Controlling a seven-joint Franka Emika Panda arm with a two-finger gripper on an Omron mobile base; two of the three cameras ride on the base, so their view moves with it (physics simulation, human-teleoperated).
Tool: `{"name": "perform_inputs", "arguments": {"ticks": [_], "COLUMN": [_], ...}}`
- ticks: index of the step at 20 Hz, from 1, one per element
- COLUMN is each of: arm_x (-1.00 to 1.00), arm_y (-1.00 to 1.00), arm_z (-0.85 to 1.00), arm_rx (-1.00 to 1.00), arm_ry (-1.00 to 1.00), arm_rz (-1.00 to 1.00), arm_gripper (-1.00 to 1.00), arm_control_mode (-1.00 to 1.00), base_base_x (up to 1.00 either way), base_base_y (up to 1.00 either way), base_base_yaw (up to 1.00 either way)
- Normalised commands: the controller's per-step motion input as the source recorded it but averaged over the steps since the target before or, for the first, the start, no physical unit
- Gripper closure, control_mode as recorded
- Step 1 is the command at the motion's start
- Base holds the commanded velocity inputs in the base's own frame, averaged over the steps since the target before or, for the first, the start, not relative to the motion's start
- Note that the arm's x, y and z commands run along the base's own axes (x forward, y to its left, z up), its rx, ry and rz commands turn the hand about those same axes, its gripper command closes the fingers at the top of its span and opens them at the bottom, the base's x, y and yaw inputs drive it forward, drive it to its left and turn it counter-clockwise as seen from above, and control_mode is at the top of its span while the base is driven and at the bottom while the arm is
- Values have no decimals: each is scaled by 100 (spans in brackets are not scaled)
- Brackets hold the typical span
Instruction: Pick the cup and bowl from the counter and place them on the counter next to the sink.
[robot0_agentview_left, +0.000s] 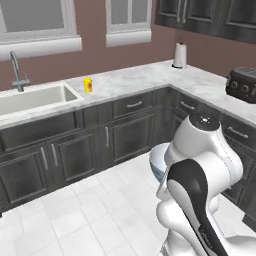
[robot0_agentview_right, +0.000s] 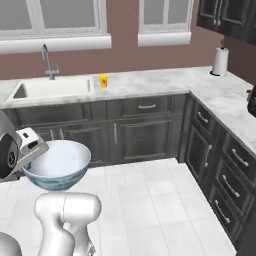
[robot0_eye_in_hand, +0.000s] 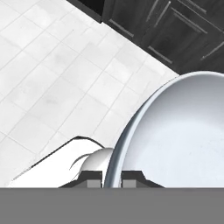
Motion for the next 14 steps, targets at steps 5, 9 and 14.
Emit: {"name": "perform_inputs", "arguments": {"ticks": [5, 9, 14], "arm_x": [0, 0, 0], "arm_y": [0, 0, 0], "arm_z": [0, 0, 0], "arm_rx": [0, 0, 0], "arm_ry": [0, 0, 0], "arm_rz": [0, 0, 0], "arm_gripper": [100, 100, 100], "arm_control_mode": [100, 100, 100], "base_base_x": [100, 65, 67], "base_base_y": [99, 100, 100], "base_base_yaw": [0, 0, 0]}}
